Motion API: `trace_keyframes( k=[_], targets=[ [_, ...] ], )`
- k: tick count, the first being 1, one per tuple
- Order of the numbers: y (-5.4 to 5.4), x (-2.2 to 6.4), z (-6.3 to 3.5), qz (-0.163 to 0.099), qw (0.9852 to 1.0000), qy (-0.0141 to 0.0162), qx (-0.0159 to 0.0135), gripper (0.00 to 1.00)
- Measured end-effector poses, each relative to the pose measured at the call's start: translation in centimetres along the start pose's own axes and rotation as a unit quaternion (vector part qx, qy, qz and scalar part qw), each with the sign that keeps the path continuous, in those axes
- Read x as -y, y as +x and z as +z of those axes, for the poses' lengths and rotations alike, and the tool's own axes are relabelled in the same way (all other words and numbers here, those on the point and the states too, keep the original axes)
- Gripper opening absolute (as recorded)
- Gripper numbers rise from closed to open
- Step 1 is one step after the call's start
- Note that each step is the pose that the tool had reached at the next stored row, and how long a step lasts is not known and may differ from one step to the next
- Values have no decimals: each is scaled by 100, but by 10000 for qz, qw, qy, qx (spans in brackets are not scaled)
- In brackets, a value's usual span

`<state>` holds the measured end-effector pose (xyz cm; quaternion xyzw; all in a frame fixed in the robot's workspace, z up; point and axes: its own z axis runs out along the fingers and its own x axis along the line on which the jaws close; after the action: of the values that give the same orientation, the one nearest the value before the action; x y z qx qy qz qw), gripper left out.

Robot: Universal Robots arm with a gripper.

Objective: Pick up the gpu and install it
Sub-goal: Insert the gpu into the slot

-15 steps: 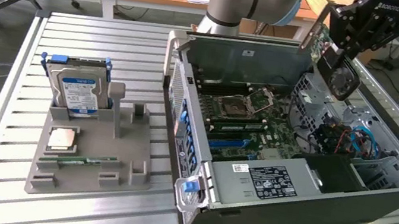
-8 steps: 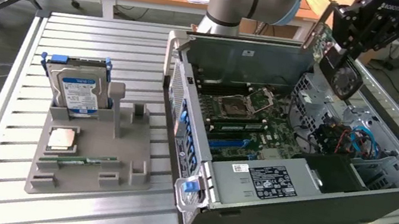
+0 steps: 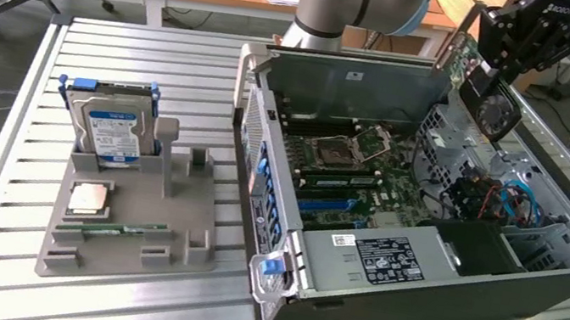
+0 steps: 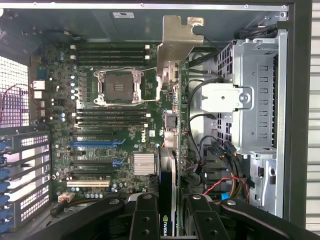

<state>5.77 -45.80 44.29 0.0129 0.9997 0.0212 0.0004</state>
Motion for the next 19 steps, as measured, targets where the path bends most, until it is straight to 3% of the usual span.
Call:
trace_keyframes(
  k=[11, 19],
  targets=[
    [0, 0, 0, -16, 10000, 0, -1, 26],
    [0, 0, 0, -495, 9988, 0, -21, 26]
  ],
)
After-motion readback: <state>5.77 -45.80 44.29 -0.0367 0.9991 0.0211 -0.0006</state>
